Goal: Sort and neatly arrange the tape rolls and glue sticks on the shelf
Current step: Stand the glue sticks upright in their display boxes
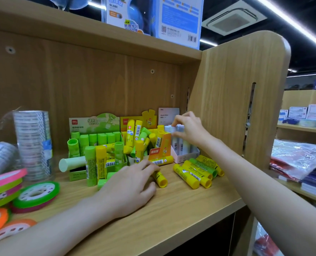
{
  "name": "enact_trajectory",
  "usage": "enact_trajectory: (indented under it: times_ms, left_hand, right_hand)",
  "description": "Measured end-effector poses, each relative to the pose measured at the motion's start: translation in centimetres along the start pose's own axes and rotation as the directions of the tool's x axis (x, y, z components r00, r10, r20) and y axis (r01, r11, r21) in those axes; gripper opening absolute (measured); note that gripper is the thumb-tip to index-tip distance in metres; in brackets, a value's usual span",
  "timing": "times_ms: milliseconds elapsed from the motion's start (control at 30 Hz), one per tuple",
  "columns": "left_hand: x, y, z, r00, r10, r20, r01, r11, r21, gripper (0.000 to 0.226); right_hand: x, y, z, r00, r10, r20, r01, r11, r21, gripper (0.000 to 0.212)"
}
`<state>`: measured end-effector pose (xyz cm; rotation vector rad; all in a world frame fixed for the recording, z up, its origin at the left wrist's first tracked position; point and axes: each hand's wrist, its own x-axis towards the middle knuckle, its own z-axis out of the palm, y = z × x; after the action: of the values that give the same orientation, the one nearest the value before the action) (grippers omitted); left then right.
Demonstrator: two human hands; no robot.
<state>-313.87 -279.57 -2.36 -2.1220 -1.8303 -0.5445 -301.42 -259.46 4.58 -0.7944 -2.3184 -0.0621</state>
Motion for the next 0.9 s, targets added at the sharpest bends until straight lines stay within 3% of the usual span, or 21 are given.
enact_trajectory:
  times_ms: [100,200,400,567,767,900]
  left_hand:
    - [0.0,0.0,0.0,1.000,0.005,-0.004,-0.005,1.000,0.007,0.073]
    - [0.1,0.0,0.0,1.000,-0.004,0.021,0.004,1.000,0.027,0.083]
    - [0.1,0.6,-0.4,0.995,-0.030,0.093,0.030,1.000,0.002,0.054]
    - [2.9,1.2,0.1,0.990,0.028,0.138,-0.036,0.998,0.056,0.062]
    - [5.5,1.0,2.3,0.992,0.127,0.014,-0.128,0.985,0.118,0.071]
    - [6.4,0.2,2.8,0.992,0.120,-0.035,-0.112,0.976,0.186,0.076]
  right_hand:
    - [-0.8,0.9,0.8,0.989,0.060,-0.132,-0.053,0.997,0.055,0.018]
    - [-1.1,0.9,1.6,0.963,0.027,-0.269,-0.011,0.998,0.061,0.015]
    - [-1.5,0.9,2.1,0.974,-0.057,-0.220,0.074,0.995,0.072,0.014]
    - [-2.1,0.8,1.4,0.972,-0.110,-0.205,0.130,0.988,0.086,0.022]
    - [-1.8,2.1,1.3,0.917,-0.113,-0.382,0.185,0.970,0.157,0.019]
    - [-1.3,2.2,1.2,0.910,-0.123,-0.395,0.220,0.952,0.211,0.017]
